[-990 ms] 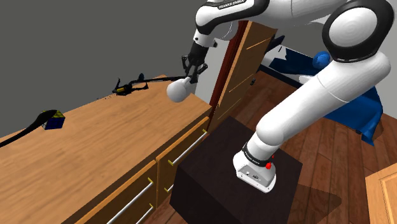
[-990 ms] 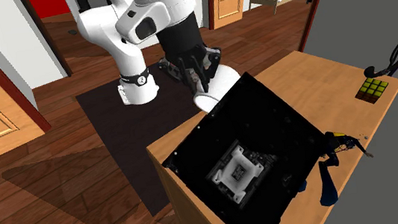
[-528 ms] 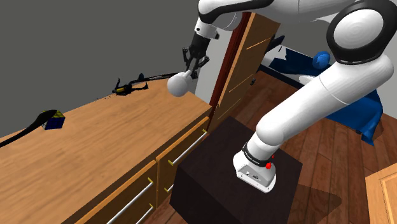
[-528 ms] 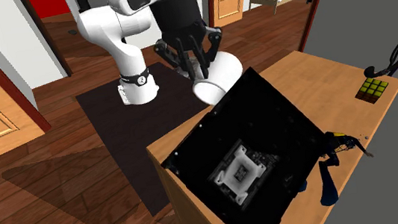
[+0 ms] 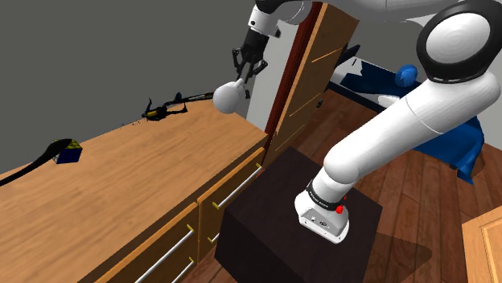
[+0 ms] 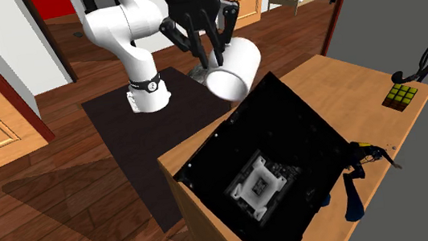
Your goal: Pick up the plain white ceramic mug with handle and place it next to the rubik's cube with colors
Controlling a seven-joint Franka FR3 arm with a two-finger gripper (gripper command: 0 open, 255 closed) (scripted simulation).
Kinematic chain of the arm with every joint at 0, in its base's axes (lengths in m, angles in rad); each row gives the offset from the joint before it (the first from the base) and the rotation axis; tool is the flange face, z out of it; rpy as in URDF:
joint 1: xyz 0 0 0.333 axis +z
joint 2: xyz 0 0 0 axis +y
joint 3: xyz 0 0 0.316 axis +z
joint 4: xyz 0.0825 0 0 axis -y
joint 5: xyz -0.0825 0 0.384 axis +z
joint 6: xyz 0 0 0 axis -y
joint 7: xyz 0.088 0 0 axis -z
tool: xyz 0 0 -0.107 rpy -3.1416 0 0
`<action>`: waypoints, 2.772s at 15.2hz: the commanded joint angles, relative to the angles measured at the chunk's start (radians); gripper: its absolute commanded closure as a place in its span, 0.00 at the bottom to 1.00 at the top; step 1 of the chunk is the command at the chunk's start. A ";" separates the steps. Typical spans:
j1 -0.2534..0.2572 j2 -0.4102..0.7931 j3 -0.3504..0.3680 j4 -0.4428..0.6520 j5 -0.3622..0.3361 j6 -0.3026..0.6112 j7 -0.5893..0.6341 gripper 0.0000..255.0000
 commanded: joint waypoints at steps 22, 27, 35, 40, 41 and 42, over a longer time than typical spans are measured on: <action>0.162 0.176 0.263 0.245 0.015 0.043 0.423 1.00; 0.214 0.285 0.328 0.362 -0.029 0.063 0.553 1.00; 0.328 0.514 0.401 0.627 -0.153 0.051 0.765 1.00; 0.436 0.695 0.415 0.868 -0.249 -0.002 0.886 1.00; 0.462 0.737 0.414 0.928 -0.269 -0.020 0.907 1.00; 0.490 0.781 0.413 0.993 -0.288 -0.040 0.927 1.00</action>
